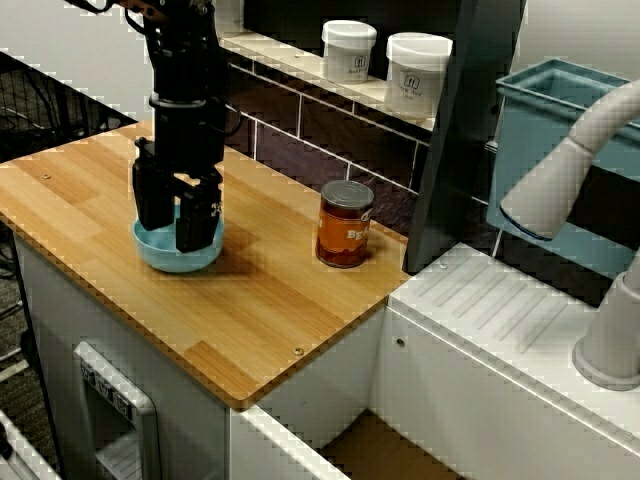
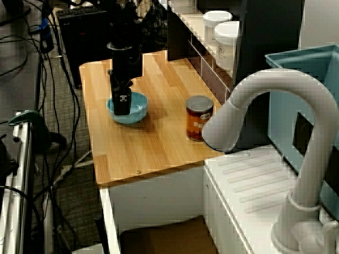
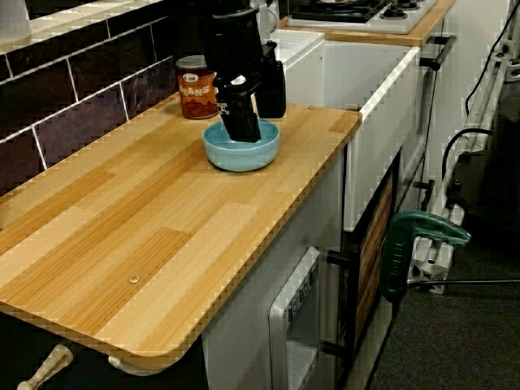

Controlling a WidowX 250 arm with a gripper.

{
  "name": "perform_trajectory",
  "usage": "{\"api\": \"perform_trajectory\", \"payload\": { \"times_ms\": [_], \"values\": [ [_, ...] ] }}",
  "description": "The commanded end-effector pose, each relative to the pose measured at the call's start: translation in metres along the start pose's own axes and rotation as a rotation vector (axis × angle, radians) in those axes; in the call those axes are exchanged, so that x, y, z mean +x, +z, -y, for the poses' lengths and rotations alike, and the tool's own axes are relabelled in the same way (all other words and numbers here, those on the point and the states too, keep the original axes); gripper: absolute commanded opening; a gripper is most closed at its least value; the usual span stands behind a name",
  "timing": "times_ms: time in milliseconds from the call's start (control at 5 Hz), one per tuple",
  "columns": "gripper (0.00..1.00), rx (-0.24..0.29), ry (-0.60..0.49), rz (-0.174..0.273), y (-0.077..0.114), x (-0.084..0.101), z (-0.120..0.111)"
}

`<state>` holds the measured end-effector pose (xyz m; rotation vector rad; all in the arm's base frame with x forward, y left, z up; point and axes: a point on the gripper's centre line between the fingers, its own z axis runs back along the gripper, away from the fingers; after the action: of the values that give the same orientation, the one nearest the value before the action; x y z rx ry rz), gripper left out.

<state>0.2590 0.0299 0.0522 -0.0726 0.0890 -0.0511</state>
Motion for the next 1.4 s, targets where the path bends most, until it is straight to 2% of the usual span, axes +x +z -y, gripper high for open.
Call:
{"api": "perform_trajectory", "payload": {
  "times_ms": [0, 600, 1200],
  "values": [
    [1.0, -0.01, 0.02, 0.039, 0.004, 0.005, 0.008],
    [1.0, -0.006, 0.039, 0.031, -0.02, 0.012, 0.022],
    [1.0, 0.0, 0.022, 0.027, -0.023, 0.002, 0.056]
  ]
}}
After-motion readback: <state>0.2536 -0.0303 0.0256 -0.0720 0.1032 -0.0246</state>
